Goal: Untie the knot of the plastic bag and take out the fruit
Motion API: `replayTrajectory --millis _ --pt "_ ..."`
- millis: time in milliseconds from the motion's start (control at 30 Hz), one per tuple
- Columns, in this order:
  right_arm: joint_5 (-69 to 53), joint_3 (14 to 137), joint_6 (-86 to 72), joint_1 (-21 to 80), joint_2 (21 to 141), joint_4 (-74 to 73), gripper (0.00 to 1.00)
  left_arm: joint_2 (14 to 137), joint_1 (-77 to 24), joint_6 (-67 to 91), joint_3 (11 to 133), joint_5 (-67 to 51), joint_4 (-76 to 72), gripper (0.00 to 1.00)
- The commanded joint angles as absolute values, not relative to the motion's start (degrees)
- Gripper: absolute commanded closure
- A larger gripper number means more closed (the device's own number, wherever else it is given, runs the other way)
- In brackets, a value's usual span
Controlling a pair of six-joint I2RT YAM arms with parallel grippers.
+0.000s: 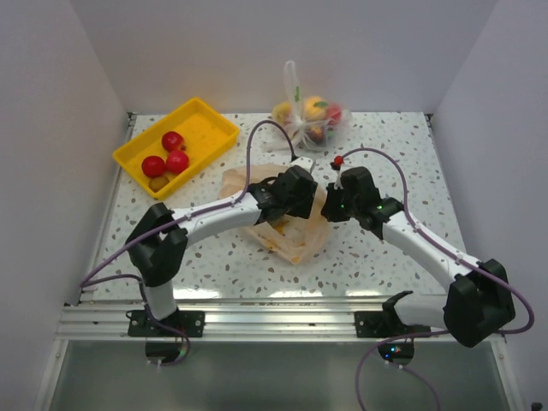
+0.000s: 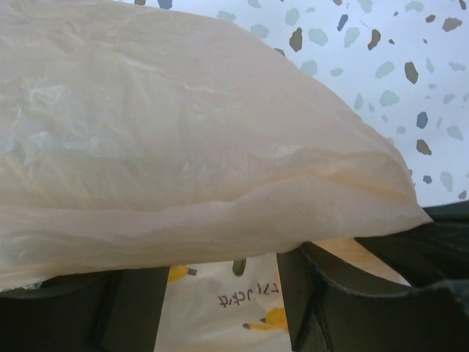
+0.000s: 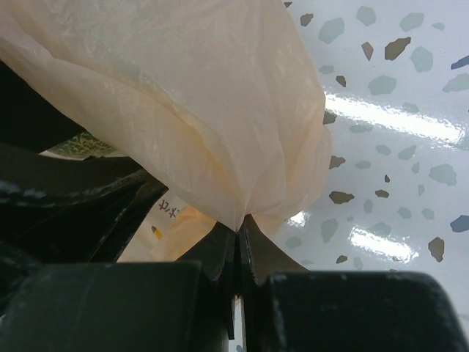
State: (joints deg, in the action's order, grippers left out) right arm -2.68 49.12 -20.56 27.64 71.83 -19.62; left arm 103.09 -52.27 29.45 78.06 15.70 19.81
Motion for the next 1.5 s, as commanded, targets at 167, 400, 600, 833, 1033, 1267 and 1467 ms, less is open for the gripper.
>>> replayTrajectory --millis 167,400,600,833,1033,1267,1467 --pt "-2.9 48.3 -21.3 27.8 69.5 -17.2 1.00 107.4 -52.6 30.1 82.5 18.8 18.5 0.48" --pt "-2.8 48.2 -21.4 27.8 69.5 -17.4 1.00 108.5 -52.6 29.8 84.0 18.6 18.6 0.62" --pt "-2.4 48.3 -21.3 27.8 69.3 -17.7 1.00 108.1 -52.6 29.6 83.4 18.0 18.7 0.78" --pt "-1.5 48.4 -21.5 27.9 69.3 -17.8 1.00 106.3 -52.6 29.6 81.9 17.1 19.0 0.99" --pt "-0.1 48.5 -21.4 27.8 69.3 -18.0 1.00 101.1 -52.6 30.1 81.2 16.7 21.2 1.00" --pt "4.9 48.9 -22.1 27.7 70.4 -18.2 1.00 90.7 -52.6 29.7 78.8 12.8 23.4 1.00" --pt "5.6 48.1 -22.6 27.7 71.9 -18.0 1.00 82.4 -52.2 29.2 76.5 9.2 26.4 1.00"
